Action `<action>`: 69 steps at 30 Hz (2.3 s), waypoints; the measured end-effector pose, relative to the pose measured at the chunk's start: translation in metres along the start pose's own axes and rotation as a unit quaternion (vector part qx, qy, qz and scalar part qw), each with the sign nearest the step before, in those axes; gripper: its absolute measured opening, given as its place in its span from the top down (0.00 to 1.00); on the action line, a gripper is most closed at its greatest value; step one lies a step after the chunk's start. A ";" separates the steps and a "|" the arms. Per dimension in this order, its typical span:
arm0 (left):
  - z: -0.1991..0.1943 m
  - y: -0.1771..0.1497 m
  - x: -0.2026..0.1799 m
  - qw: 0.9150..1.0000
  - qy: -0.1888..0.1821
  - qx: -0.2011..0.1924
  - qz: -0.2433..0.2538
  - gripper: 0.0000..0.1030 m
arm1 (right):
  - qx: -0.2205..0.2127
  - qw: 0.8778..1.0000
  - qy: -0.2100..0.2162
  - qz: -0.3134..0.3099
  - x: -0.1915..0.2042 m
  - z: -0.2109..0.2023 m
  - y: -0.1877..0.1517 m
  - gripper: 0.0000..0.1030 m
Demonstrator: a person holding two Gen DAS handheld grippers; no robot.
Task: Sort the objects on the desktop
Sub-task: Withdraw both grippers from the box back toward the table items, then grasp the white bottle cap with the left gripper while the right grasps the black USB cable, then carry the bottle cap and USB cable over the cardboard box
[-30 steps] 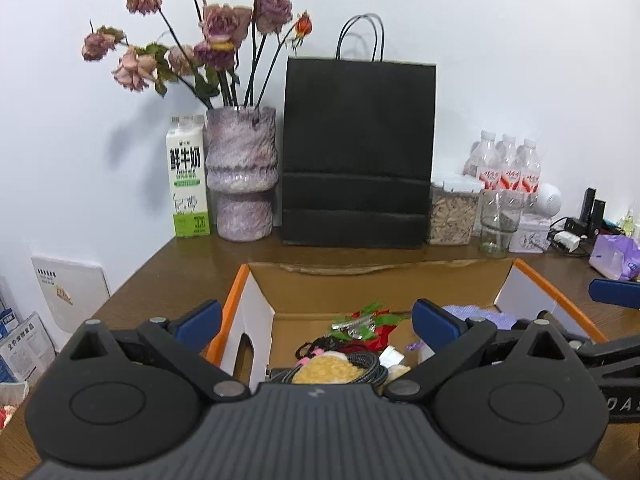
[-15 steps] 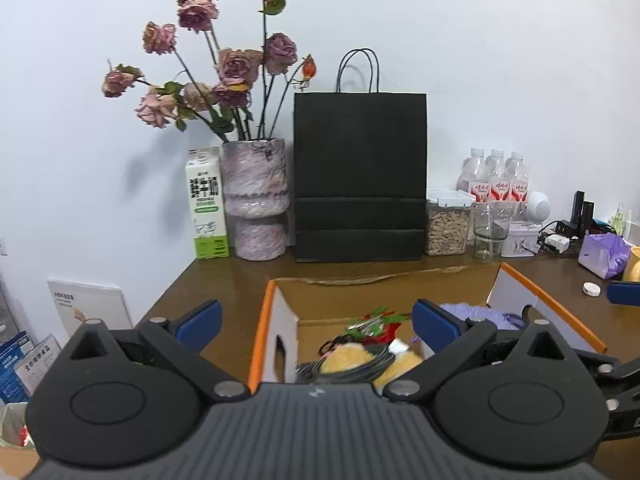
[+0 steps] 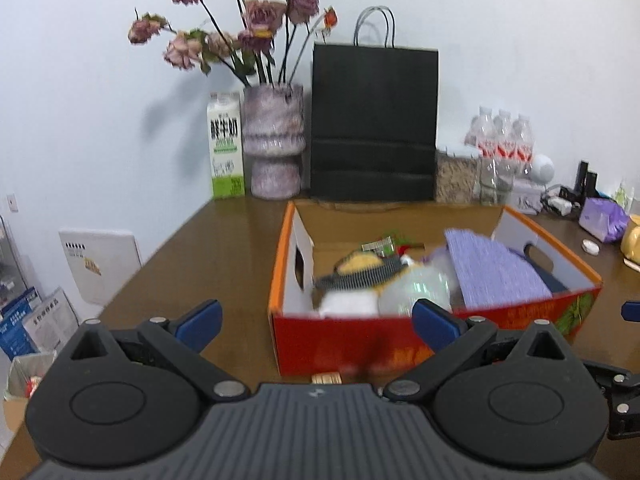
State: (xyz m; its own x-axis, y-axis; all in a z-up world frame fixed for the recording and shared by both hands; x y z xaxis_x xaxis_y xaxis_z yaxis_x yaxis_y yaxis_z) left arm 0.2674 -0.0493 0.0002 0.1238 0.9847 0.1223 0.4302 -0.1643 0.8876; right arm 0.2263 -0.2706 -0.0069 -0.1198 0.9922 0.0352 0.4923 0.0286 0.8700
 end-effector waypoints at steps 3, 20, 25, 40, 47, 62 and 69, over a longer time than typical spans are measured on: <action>0.000 -0.014 -0.005 1.000 -0.005 0.017 0.000 0.00 | 0.019 1.000 -0.002 0.004 0.000 0.002 -0.015 0.00; 0.011 -0.055 -0.023 0.998 -0.014 0.059 0.020 0.00 | 0.070 0.997 -0.016 0.003 0.006 0.021 -0.045 0.15; 0.015 -0.057 -0.025 0.997 -0.024 0.065 0.017 0.19 | 0.068 0.998 0.002 0.004 0.011 0.019 -0.046 0.45; 0.014 -0.058 -0.034 0.997 -0.039 0.062 0.023 0.61 | 0.063 0.998 0.011 -0.005 0.017 0.017 -0.046 0.50; 0.009 -0.054 -0.033 0.997 -0.040 0.054 0.022 0.61 | 0.057 0.998 0.017 -0.007 0.021 0.013 -0.044 0.51; -0.010 -0.016 -0.026 0.999 -0.041 -0.003 0.016 0.61 | -0.002 1.000 0.027 -0.010 0.021 -0.011 -0.006 0.53; -0.009 0.020 -0.027 0.998 -0.044 -0.040 0.018 0.61 | -0.031 0.999 0.023 0.000 0.014 -0.007 0.029 0.53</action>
State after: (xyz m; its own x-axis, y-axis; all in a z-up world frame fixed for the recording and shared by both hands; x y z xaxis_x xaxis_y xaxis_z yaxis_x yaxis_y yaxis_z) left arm 0.2648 -0.0787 0.0183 0.2172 0.9689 0.1183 0.3515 -0.1907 0.9166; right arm 0.2331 -0.2567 0.0218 -0.1596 0.9855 0.0567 0.4378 0.0192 0.8989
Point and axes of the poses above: each gripper's, at about its wrist camera, not at the fingertips, and z roughly the way its jaws point, x to its left, y to its top, the point moved 9 cm from there along z, roughly the way its jaws point, and after that the axes turned 7 degrees about z, right-handed, at the moved point
